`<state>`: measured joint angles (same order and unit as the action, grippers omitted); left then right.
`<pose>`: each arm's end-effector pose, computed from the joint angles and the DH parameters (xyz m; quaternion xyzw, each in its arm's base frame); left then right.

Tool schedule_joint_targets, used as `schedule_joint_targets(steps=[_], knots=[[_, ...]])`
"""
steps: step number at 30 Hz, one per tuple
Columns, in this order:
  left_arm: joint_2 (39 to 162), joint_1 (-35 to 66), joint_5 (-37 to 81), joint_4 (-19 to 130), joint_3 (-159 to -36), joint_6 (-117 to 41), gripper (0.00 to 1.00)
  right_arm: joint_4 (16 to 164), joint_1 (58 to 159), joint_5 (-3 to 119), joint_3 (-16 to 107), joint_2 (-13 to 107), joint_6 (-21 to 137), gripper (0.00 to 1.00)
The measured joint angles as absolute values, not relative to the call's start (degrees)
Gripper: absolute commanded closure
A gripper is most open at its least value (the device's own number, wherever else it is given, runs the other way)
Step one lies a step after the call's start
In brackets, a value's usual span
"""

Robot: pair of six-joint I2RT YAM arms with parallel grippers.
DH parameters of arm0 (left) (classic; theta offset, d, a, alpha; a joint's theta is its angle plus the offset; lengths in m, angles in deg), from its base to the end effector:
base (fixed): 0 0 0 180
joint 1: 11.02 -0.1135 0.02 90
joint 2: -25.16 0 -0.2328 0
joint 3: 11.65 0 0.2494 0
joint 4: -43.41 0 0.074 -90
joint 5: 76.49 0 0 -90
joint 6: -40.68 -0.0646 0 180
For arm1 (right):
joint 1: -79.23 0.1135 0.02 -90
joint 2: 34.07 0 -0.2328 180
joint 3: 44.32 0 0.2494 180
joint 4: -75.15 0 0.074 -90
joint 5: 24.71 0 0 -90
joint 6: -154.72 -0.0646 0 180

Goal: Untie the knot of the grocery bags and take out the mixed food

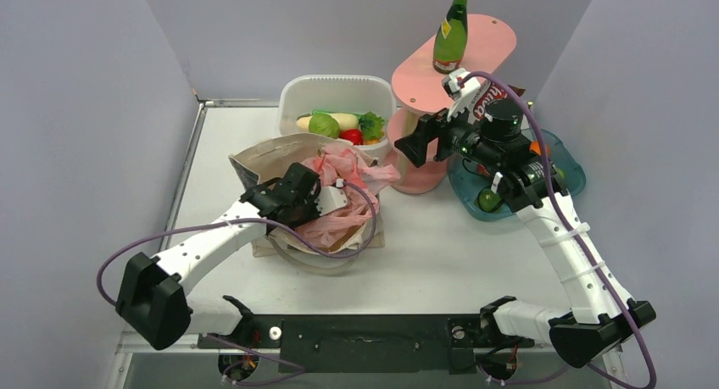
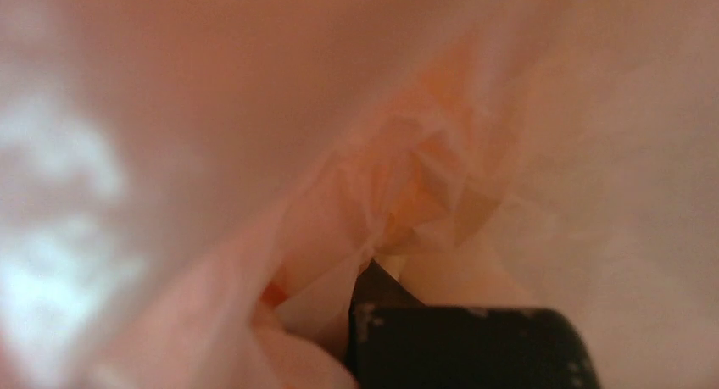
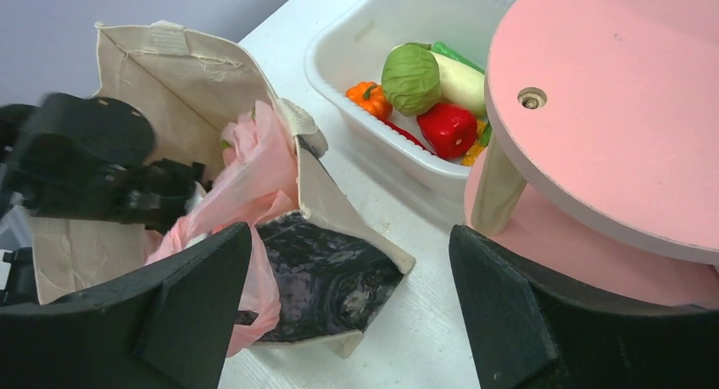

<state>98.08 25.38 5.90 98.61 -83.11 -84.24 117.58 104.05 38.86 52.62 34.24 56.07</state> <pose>0.2279 -0.1574 0.2144 0.5418 0.7877 0.0599 0.2870 0.2429 0.1440 0.4179 -0.2474 0.7386 0.3452 0.5235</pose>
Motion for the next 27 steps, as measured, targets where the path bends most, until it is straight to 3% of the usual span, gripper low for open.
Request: schedule_joint_targets(steps=[10,11,13,15,18,22,27], knots=[[116.0,26.0,5.7,96.7,-81.9,-86.8,0.98,118.9,104.1,37.9,52.6,34.2,56.1,0.2],[117.9,26.0,5.7,96.7,-82.2,-86.8,0.84,119.0,104.1,37.7,52.6,34.2,56.1,0.2],[120.6,26.0,5.7,97.1,-82.8,-86.9,0.67,119.3,104.4,37.3,52.6,34.2,56.3,0.21],[120.7,25.6,6.3,97.8,-83.0,-87.0,0.59,119.6,105.0,37.2,52.6,34.3,56.8,0.21],[116.8,23.3,11.3,100.1,-83.4,-86.7,0.56,120.2,106.9,36.8,52.7,34.6,58.4,0.21],[107.3,19.7,20.5,104.4,-84.9,-88.8,0.44,121.3,110.2,37.0,52.8,35.8,61.2,0.21],[100.6,17.6,29.3,110.1,-89.4,-91.7,0.4,123.9,114.4,38.1,52.8,38.5,65.5,0.18]])
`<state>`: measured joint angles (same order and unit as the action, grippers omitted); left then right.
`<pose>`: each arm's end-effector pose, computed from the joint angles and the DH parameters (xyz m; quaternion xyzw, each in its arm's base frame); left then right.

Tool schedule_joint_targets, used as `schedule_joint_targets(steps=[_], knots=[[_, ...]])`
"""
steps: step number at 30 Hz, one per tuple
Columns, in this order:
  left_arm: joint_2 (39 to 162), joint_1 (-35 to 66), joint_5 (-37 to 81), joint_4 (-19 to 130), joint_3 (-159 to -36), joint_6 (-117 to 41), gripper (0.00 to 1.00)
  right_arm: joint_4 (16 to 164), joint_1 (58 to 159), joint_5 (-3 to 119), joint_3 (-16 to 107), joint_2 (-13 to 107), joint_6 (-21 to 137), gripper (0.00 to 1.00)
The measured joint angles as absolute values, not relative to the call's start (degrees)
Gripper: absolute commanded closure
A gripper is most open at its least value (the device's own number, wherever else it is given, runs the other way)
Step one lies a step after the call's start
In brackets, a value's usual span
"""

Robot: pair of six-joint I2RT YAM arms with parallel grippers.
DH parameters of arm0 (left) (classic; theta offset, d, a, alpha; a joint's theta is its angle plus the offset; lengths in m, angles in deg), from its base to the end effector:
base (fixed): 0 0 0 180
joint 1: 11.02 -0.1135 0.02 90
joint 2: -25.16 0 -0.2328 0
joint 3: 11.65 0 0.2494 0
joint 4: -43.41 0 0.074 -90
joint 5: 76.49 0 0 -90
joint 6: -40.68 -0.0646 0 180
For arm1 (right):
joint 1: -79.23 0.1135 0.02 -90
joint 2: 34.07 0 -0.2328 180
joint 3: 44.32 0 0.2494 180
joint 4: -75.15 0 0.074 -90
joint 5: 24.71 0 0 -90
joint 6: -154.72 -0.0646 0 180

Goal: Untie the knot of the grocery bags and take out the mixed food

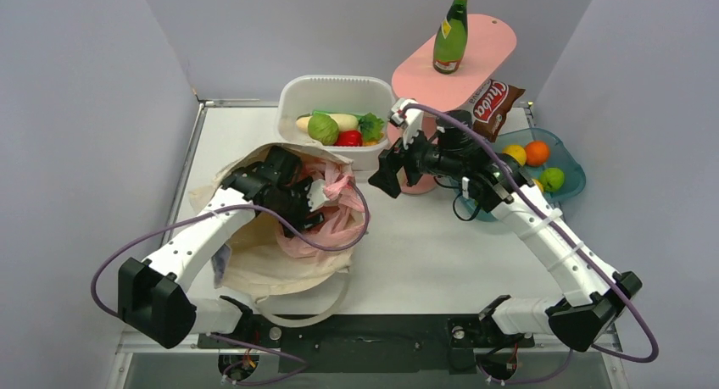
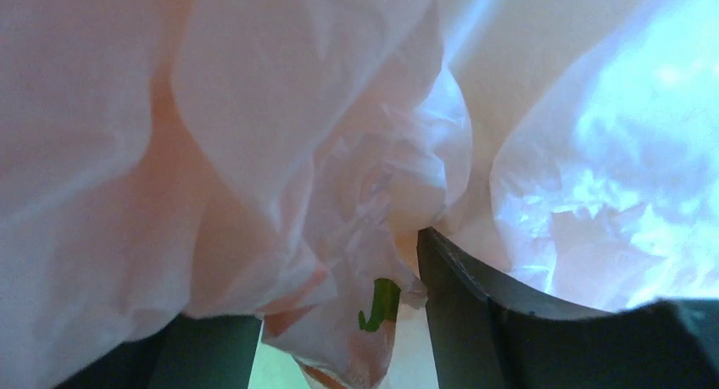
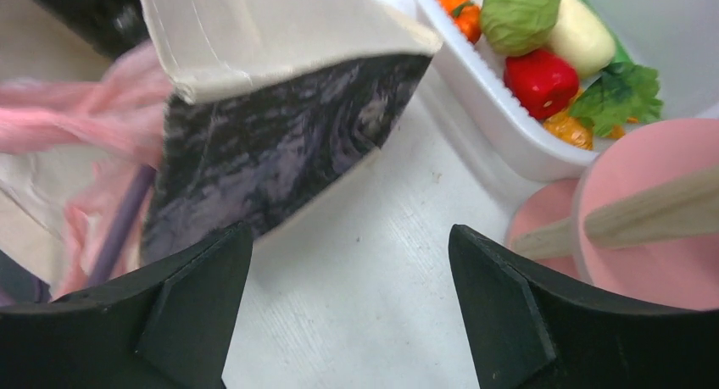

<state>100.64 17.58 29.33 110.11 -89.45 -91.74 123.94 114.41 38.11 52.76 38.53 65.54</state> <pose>0.2284 -0.1446 0.2262 0.5858 0.7685 -0.1068 0.2342 0.2259 0.1953 0.3849 -0.3736 0.7373 0.3443 0.4454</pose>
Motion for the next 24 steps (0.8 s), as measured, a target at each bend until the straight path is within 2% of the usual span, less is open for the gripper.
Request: schedule_joint_targets(steps=[4,6,9,11,17,24], knots=[[100.8,14.7,35.5,115.4,-92.2,-93.6,0.41,126.6,116.4,37.4,52.6,41.6,68.2,0.19],[100.8,13.5,37.7,117.2,-93.2,-94.4,0.45,127.6,116.6,35.5,52.6,43.2,68.6,0.19],[100.9,12.5,40.9,118.8,-94.1,-96.2,0.6,128.5,116.6,32.4,52.6,44.6,69.2,0.19],[101.1,10.7,44.3,120.0,-94.1,-98.0,0.63,128.9,116.6,30.5,52.3,44.5,69.8,0.19],[106.4,2.5,51.8,123.9,-96.7,-102.1,0.67,128.3,117.1,27.1,52.2,44.4,69.8,0.19],[112.9,-2.0,55.4,126.2,-98.6,-105.3,0.71,125.1,119.4,29.7,52.4,48.1,68.6,0.19]])
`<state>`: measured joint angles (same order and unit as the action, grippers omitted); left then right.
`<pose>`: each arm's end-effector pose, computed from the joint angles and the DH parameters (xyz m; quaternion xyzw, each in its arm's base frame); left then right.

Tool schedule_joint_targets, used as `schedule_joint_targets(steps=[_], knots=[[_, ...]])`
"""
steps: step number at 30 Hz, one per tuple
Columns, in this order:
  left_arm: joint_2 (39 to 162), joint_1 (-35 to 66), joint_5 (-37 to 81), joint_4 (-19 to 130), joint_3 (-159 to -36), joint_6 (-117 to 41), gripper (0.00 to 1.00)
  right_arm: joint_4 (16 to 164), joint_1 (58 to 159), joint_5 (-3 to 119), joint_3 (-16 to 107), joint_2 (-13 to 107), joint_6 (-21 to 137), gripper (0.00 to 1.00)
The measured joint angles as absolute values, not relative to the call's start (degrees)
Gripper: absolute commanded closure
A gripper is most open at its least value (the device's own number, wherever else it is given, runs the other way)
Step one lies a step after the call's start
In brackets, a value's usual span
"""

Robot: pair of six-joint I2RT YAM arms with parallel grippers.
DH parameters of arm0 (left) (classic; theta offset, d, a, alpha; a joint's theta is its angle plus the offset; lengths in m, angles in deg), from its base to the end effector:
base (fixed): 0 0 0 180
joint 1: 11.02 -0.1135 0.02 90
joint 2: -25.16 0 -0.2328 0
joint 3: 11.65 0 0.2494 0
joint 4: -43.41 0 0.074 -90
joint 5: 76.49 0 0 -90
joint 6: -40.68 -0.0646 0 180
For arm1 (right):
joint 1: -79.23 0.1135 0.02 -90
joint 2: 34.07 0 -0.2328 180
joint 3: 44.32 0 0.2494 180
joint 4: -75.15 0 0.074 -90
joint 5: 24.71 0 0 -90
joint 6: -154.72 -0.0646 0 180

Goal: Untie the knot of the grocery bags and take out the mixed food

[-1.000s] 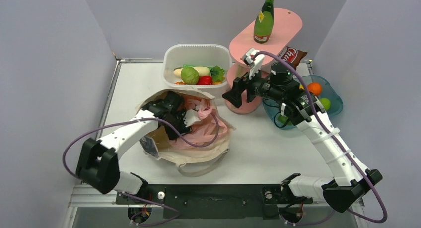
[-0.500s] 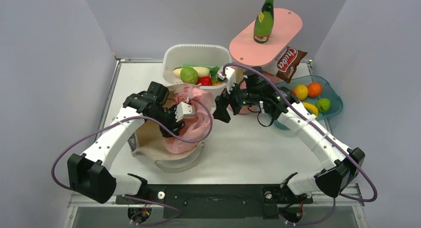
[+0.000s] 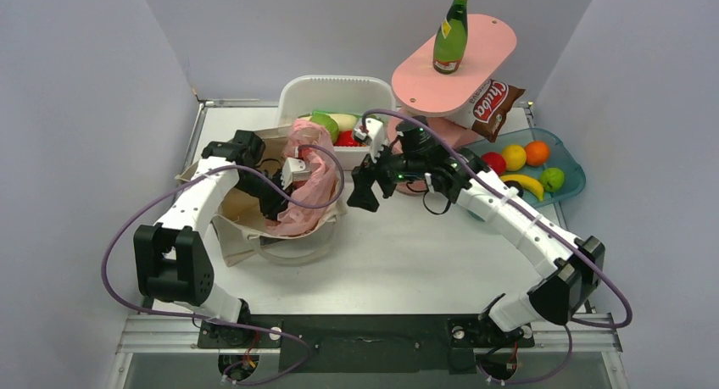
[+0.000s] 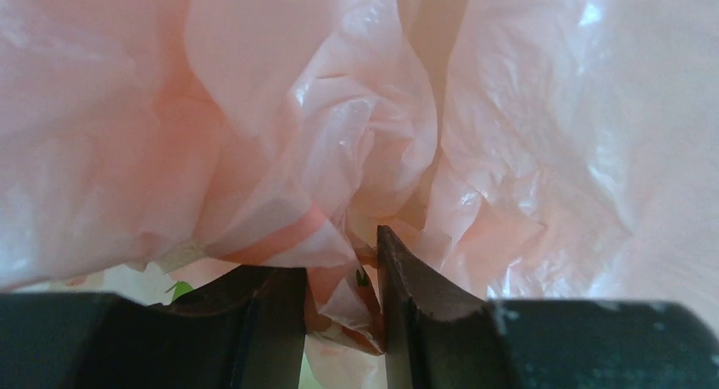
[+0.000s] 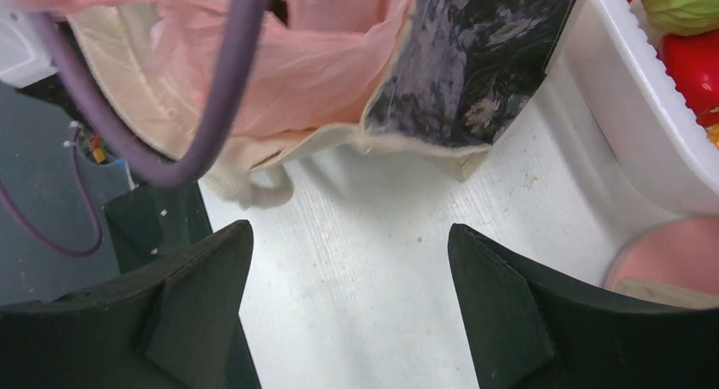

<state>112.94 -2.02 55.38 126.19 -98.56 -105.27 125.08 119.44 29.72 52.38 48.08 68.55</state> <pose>0.2637 -0.0854 0.2210 0.5174 0.7761 -0.3066 0.1896 0.2299 0.2435 0.3335 -0.4471 0.7318 0.3942 0.3303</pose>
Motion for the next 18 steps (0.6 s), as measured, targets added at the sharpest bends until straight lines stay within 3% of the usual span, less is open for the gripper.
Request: schedule_joint_targets(steps=[9,12,14,15,17,18], knots=[[113.5,-4.7,56.4,128.5,-98.7,-110.5,0.71,117.1,120.6,31.5,53.5,54.2,65.9,0.2],[114.2,-5.3,57.1,129.9,-99.6,-112.2,0.71,115.0,121.3,31.5,53.8,54.5,69.5,0.28],[114.8,-5.5,57.5,130.5,-100.4,-113.0,0.7,114.3,121.4,31.5,54.2,55.2,72.6,0.56],[115.1,-5.8,57.7,130.9,-100.8,-113.2,0.69,114.1,121.5,31.4,54.4,55.8,74.7,0.83],[115.5,-6.2,58.3,131.3,-101.8,-113.3,0.66,114.0,121.7,31.2,54.5,56.9,78.5,1.0],[115.7,-6.4,58.6,131.5,-102.4,-113.2,0.65,114.1,121.7,31.0,54.6,57.6,79.8,1.0]])
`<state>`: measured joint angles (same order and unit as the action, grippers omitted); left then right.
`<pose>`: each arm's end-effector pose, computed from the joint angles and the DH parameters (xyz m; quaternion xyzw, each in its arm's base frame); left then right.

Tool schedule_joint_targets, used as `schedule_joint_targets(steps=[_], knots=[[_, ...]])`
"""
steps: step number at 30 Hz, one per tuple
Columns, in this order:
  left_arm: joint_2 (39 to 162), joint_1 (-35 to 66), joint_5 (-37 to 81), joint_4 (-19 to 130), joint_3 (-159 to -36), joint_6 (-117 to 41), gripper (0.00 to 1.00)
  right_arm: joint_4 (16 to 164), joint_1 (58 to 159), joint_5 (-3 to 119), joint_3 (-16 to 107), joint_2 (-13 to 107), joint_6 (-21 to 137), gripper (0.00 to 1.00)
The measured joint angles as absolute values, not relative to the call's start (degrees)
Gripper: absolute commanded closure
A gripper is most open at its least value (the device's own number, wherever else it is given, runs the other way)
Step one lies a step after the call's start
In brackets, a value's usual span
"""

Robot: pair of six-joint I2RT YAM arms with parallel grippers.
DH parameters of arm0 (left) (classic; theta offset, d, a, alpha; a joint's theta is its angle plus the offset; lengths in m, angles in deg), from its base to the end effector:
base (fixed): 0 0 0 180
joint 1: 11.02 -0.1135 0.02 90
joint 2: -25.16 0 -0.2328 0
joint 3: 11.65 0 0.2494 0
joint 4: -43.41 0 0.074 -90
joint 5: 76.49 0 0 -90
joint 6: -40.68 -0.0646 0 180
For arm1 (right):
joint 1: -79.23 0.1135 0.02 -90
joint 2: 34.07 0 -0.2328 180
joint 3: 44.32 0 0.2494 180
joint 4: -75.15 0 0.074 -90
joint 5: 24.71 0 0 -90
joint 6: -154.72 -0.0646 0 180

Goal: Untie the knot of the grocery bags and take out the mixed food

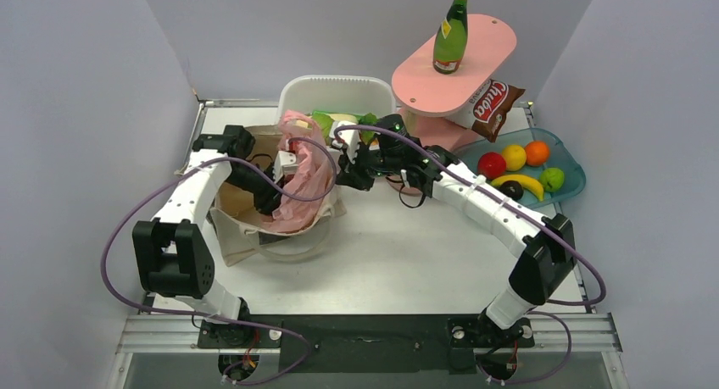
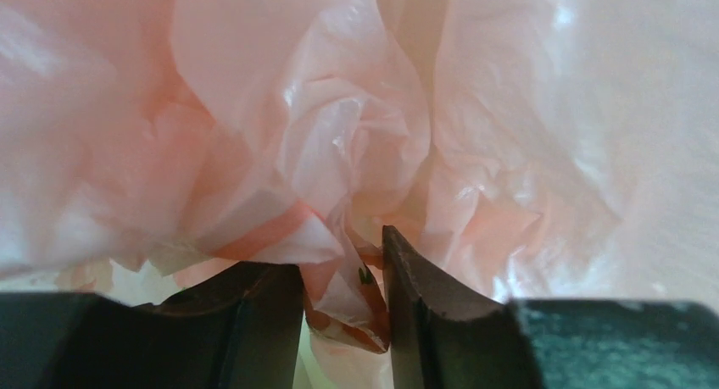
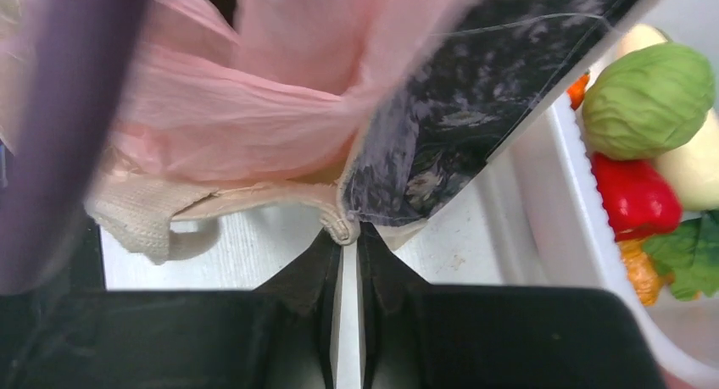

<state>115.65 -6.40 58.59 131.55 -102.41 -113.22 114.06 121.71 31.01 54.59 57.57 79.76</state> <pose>0.2713 -0.0678 0.2279 0.5257 0.7592 -0.3246 0.2045 0.2575 0.2852 0.3109 -0.5274 0.6623 0.3605 0.3916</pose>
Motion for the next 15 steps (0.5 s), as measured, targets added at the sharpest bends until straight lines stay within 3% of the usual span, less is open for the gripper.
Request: schedule_joint_targets(steps=[9,12,15], knots=[[109.7,-6.1,54.0,129.6,-99.9,-110.8,0.62,118.1,120.0,26.3,53.7,52.3,78.3,1.0],[106.6,-1.5,46.6,126.7,-96.3,-108.0,0.61,119.4,118.5,24.0,50.1,44.2,75.0,1.0],[106.1,6.0,38.7,122.0,-92.7,-105.4,0.52,120.8,116.0,21.6,47.9,37.2,72.2,1.0]])
